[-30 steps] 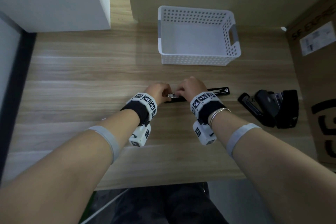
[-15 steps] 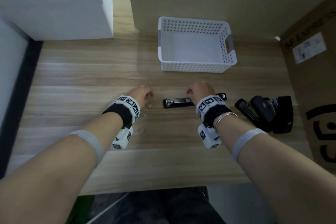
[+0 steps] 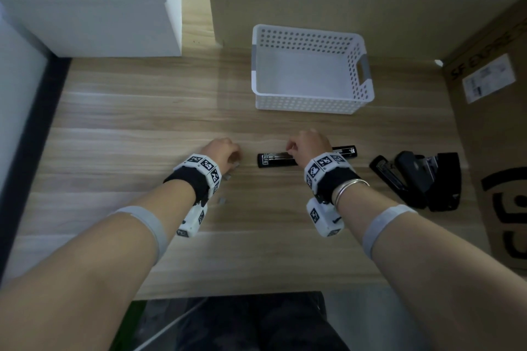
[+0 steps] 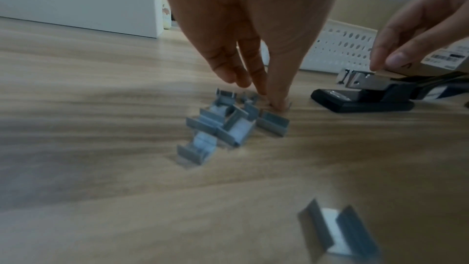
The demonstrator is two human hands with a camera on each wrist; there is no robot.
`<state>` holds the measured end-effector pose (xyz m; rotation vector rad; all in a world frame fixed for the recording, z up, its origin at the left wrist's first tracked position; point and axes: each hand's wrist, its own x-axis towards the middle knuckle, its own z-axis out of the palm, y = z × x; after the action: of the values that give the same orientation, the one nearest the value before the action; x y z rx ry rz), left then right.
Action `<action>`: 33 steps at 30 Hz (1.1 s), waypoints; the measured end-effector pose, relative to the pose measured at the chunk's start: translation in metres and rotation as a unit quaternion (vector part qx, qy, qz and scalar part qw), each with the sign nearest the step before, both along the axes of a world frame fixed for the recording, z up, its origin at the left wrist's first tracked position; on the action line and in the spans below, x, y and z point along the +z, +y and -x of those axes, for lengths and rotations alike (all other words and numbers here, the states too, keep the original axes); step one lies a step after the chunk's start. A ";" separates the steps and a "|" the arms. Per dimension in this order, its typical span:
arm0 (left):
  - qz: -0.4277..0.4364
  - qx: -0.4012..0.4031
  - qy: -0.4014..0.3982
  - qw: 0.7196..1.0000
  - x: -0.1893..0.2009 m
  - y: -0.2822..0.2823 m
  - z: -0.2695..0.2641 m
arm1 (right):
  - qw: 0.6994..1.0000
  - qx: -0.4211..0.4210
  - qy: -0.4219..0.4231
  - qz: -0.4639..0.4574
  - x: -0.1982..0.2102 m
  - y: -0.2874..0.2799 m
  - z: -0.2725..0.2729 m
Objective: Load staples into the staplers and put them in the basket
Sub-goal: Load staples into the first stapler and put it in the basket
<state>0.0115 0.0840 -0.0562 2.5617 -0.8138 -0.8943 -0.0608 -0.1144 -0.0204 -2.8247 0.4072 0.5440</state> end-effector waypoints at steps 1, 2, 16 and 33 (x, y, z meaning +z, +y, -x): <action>0.006 -0.004 0.003 1.000 0.000 0.000 0.002 | 1.000 0.001 -0.002 0.000 0.000 0.000 0.001; 0.009 -0.005 0.002 1.000 0.001 0.000 0.003 | 1.000 0.006 -0.002 0.001 0.000 0.001 0.001; 0.108 0.145 0.055 0.982 0.023 -0.038 0.006 | 0.996 0.035 -0.011 -0.083 0.008 0.021 -0.008; 0.066 0.066 0.046 0.995 0.013 -0.049 0.018 | 0.992 0.118 0.033 0.006 0.002 0.011 0.000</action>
<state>-0.0069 0.0352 -0.0436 2.4099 -0.6472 -0.8803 -0.0611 -0.1033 -0.0189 -2.8907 0.0863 0.6849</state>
